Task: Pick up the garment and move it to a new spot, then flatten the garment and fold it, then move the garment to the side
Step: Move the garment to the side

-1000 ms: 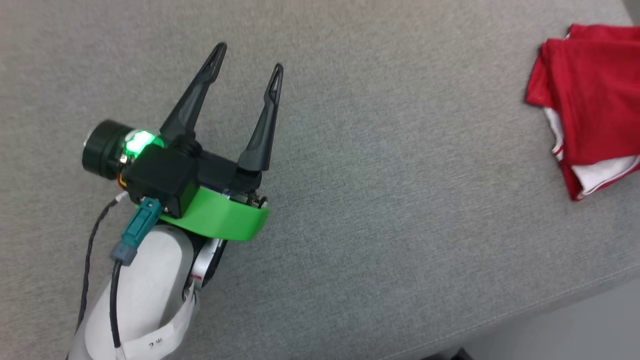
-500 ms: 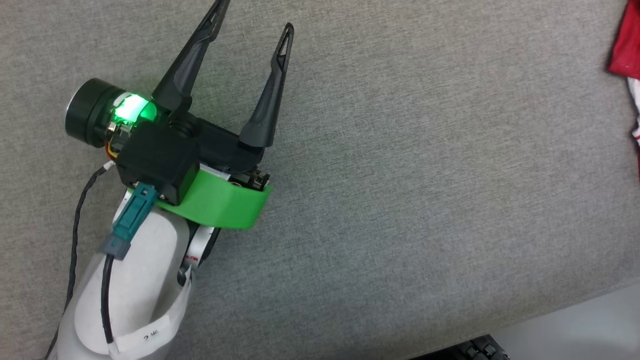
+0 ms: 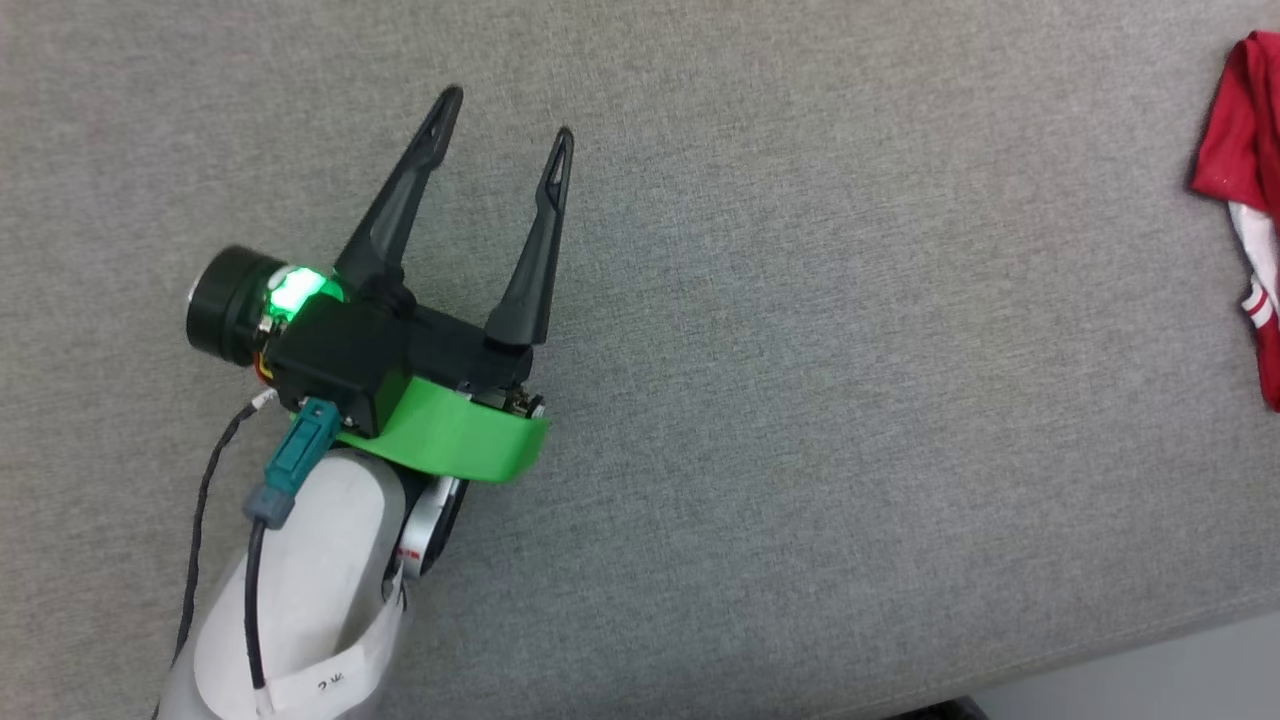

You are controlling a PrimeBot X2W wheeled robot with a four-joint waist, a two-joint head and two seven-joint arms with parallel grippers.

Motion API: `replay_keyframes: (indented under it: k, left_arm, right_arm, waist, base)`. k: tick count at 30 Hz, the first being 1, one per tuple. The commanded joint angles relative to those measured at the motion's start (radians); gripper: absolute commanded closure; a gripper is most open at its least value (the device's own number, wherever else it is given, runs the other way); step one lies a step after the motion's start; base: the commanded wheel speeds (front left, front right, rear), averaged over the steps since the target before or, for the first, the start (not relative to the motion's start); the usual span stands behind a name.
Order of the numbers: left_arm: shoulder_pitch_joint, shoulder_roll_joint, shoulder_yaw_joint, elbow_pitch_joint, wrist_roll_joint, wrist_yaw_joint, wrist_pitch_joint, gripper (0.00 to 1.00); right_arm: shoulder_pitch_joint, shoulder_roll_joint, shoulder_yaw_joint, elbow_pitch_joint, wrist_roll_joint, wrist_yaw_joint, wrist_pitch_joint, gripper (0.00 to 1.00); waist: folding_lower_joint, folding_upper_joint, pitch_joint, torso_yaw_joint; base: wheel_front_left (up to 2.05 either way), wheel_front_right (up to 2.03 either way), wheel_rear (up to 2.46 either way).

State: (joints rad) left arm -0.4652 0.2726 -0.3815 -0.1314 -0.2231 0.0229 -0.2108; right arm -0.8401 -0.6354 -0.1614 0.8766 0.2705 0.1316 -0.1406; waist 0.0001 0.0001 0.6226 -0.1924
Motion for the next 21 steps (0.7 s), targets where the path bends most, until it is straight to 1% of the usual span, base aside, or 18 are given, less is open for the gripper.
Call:
replay_keyframes:
  k: [1,7,11,17,21]
  left_arm:
    - [0.028,-0.008,0.003,0.015,-0.011,0.009,-0.009,0.00]
    - [0.131,-0.022,0.013,0.082,-0.048,0.037,-0.021,0.00]
    - [0.191,-0.029,0.021,0.119,-0.074,0.048,-0.028,0.00]
    - [0.268,-0.039,0.044,0.170,-0.112,0.065,-0.038,0.00]
    - [0.321,-0.047,0.071,0.197,-0.134,0.083,-0.044,0.00]
  right_arm:
    - [0.020,0.009,0.010,0.001,0.012,-0.001,-0.020,0.00]
    - [0.129,0.037,0.065,-0.045,0.062,-0.001,-0.091,0.00]
    - [0.224,0.083,0.079,-0.113,0.083,-0.001,-0.112,0.00]
    - [0.381,0.185,0.058,-0.261,0.055,-0.001,-0.119,0.00]
    - [0.494,0.291,0.042,-0.399,0.008,-0.001,-0.115,0.00]
  waist:
    - [-0.0001,-0.0001,-0.105,0.034]
    - [-0.0001,-0.0001,-0.236,0.061]
    - [-0.0001,-0.0001,-0.305,0.084]
    - [-0.0001,-0.0001,-0.396,0.122]
    - [-0.0001,-0.0001,-0.451,0.146]
  base:
    - [0.00,0.00,0.00]
    - [0.00,0.00,0.00]
    - [0.00,0.00,0.00]
    - [0.00,0.00,0.00]
    - [0.00,0.00,0.00]
